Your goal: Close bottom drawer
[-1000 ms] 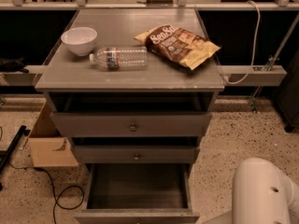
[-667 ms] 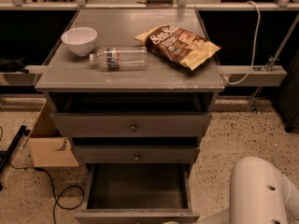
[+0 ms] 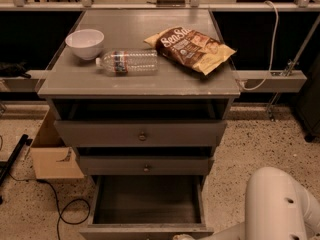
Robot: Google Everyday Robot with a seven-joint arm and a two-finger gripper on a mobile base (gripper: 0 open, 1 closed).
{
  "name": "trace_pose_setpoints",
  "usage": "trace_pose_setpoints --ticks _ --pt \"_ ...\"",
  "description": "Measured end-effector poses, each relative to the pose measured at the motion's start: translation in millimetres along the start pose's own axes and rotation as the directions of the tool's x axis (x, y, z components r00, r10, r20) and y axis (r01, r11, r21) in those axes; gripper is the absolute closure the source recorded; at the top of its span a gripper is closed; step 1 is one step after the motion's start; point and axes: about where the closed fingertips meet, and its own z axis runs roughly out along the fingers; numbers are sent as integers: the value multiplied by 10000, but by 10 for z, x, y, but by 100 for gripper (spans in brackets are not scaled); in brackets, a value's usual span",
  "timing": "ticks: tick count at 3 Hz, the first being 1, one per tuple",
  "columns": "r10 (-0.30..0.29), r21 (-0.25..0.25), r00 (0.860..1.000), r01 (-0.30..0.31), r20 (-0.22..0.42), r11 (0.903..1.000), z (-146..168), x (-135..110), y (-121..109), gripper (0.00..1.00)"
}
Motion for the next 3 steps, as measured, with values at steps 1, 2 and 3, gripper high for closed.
trace_pose_setpoints --ticks 1,2,3 --pt "0 0 10000 0 0 10000 0 0 0 52" --pt "0 0 10000 0 0 10000 0 0 0 21" --pt "-114 74 9999 113 57 9999 65 -111 -53 0"
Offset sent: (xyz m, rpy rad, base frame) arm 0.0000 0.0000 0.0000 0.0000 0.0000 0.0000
